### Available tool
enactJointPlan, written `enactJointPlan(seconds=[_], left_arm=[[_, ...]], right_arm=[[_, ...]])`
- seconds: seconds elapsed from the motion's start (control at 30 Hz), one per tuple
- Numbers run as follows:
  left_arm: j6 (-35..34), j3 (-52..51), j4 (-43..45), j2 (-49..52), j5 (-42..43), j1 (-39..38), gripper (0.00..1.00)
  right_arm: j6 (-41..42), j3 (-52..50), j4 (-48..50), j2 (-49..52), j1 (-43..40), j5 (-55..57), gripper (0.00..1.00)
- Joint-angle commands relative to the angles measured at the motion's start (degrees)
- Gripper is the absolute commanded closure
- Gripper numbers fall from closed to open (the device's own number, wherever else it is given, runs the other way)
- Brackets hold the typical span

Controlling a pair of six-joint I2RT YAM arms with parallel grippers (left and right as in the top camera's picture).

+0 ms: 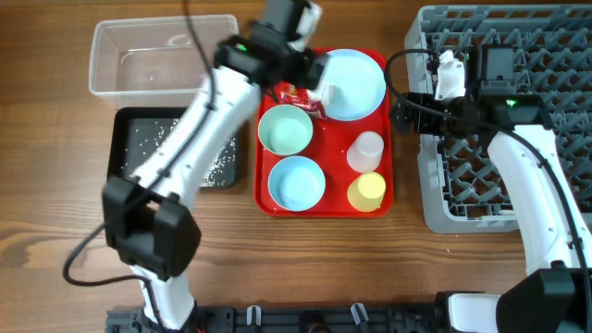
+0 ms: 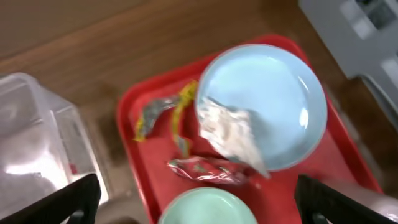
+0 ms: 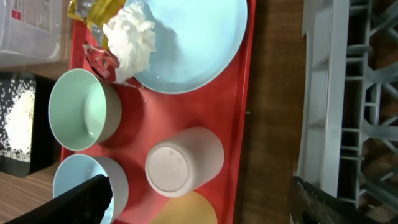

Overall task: Sort waste into correct bins and load items into the dishwasher rack
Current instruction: 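Grasp the crumpled white tissue on the blue plate with the left gripper, then drop the tissue into the clear plastic bin with the left gripper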

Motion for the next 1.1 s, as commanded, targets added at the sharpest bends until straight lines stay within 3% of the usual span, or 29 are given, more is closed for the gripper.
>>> enactJointPlan(seconds=[0.0,0.27,0.5,0.67,0.77,0.87,1.07], left_arm=[[1.90,0.70,2.23,6.73,10.36,4.48,0.00],[3.41,0.70,5.29,15.63,6.71,-2.38,0.01],[3.34,0.70,5.51,20.13,3.69,-3.21,0.07],[3.34,0.68,6.86,20.70,3.69,-3.98,0.32],[3.17,0.70,8.02,20.87,3.69,-4.02,0.69],[2.64,0.70,8.85,20.85,3.67,-4.02,0.96],[-2.89,0.70,8.24,14.38,3.65,-3.96,0.96]], right_arm=[[4.42,0.70,-1.88,-0.74,-0.94,0.37,0.08],[3.93,0.70,-5.22,-0.72,-3.89,3.02,0.06],[3.93,0.70,-4.39,-0.72,-3.89,3.02,0.05],[3.91,0.70,-4.26,-0.72,-3.89,2.99,0.05],[3.06,0.70,-4.24,-0.72,-3.89,2.99,0.05],[2.51,0.70,-4.24,-0.72,-3.89,2.97,0.05],[2.51,0.70,-4.00,-0.72,-3.89,2.97,0.04]])
